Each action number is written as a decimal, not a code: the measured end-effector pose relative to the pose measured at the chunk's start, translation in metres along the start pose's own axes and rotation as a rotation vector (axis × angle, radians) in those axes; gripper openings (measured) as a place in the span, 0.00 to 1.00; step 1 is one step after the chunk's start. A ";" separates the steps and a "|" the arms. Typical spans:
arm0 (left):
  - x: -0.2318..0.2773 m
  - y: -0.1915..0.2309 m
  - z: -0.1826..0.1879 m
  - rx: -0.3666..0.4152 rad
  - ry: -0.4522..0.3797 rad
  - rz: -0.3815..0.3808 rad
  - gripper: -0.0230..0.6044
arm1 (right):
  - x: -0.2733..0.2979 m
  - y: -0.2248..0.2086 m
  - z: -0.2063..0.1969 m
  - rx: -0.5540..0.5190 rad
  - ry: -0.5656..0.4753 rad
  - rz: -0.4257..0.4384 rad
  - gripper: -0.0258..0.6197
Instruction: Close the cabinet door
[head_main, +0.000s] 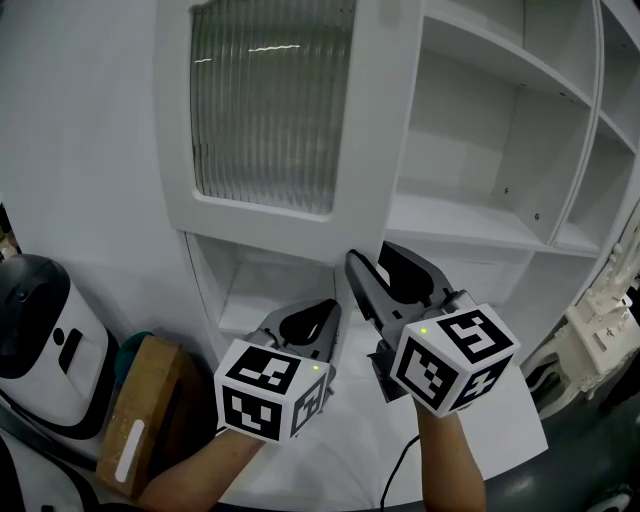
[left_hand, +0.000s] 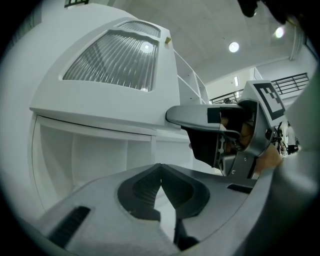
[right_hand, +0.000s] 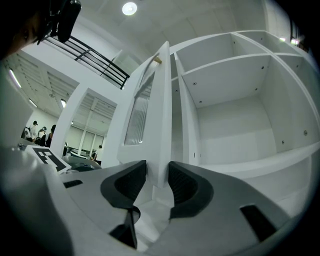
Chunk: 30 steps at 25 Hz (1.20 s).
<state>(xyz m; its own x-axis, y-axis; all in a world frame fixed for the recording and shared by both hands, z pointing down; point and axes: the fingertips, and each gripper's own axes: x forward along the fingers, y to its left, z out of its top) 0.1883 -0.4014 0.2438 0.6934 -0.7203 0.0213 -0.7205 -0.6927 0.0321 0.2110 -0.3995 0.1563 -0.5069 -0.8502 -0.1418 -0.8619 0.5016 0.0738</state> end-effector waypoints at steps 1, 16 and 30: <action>0.001 0.000 0.000 0.000 0.001 0.002 0.06 | 0.001 -0.001 0.000 0.002 -0.001 -0.002 0.27; 0.018 0.003 -0.005 -0.007 0.002 0.020 0.06 | 0.018 -0.021 -0.004 -0.024 -0.002 -0.064 0.28; 0.030 0.009 -0.006 -0.004 0.006 0.041 0.06 | 0.034 -0.036 -0.008 -0.030 -0.003 -0.069 0.29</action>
<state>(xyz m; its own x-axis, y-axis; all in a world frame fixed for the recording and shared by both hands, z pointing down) 0.2023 -0.4291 0.2507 0.6635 -0.7476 0.0287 -0.7481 -0.6626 0.0352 0.2249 -0.4474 0.1565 -0.4466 -0.8820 -0.1506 -0.8946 0.4371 0.0929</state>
